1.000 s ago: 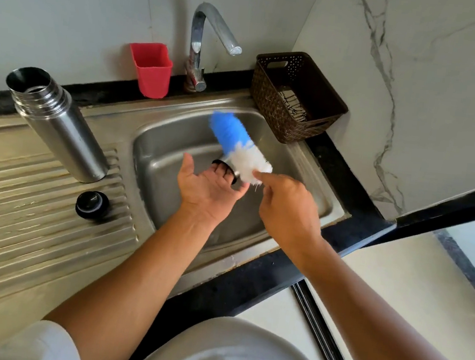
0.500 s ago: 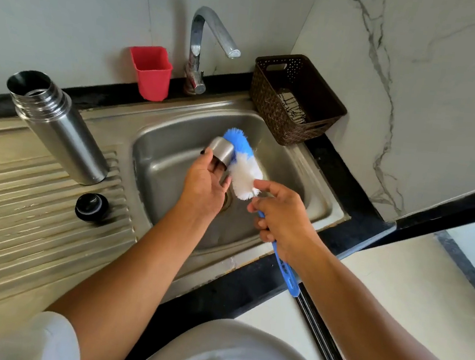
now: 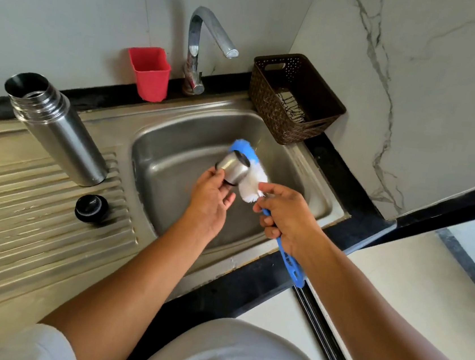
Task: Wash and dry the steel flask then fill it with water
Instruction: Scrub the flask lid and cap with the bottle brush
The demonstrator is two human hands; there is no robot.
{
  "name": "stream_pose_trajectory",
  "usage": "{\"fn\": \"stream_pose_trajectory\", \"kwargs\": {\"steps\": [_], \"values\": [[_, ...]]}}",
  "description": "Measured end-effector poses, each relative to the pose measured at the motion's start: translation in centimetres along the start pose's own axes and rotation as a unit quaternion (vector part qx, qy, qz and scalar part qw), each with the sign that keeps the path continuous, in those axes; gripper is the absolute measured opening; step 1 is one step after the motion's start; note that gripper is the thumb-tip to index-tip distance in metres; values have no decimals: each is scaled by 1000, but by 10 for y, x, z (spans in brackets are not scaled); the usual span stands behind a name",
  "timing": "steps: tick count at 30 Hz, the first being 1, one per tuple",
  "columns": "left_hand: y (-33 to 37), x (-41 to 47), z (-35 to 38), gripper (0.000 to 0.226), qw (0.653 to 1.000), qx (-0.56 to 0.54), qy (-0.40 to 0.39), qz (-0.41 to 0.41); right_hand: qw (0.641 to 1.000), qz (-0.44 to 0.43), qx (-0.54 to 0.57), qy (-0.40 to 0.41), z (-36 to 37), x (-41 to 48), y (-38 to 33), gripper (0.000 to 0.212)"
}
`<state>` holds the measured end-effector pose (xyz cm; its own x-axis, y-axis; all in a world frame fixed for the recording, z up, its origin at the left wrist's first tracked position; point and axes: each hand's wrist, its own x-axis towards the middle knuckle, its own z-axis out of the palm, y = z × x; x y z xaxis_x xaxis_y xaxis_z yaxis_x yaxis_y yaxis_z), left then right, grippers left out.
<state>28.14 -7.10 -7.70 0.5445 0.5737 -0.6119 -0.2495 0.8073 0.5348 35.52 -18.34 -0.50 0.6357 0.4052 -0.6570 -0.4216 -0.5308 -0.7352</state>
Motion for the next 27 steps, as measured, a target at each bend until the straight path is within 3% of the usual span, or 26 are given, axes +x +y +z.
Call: {"fn": "stream_pose_trajectory", "kwargs": {"steps": [3, 6, 8, 11, 13, 15, 17, 20, 23, 27], "values": [[15, 10, -10, 18, 999, 7, 26, 20, 997, -16, -66, -39, -8, -8, 5, 37], [6, 0, -10, 24, 995, 83, -43, -21, 992, -42, -119, 23, -11, 10, 3, 45], [1, -2, -17, 25, 990, 132, -50, -30, 974, -76, -213, 25, -17, 15, 0, 46], [13, 4, -32, 25, 969, 246, 9, 36, 901, -154, -404, -11, -35, 5, -6, 45], [12, 1, -35, 22, 930, 357, -20, 79, 837, -207, -506, 7, -39, 4, -12, 48], [-2, -2, -31, 20, 896, 427, -74, 96, 795, -226, -562, 25, -32, 3, -21, 49], [-11, 0, -30, 22, 873, 471, -67, 110, 753, -223, -618, 23, -24, -1, -26, 50], [-2, 2, -29, 22, 903, 420, 15, 91, 693, -229, -684, 2, -14, -20, -26, 52], [-3, -5, -15, 25, 944, 329, 13, -10, 664, -245, -706, 36, -5, -18, -23, 53], [2, 2, -13, 72, 972, 202, -30, -113, 639, -251, -726, 39, 7, -17, -17, 44]]}}
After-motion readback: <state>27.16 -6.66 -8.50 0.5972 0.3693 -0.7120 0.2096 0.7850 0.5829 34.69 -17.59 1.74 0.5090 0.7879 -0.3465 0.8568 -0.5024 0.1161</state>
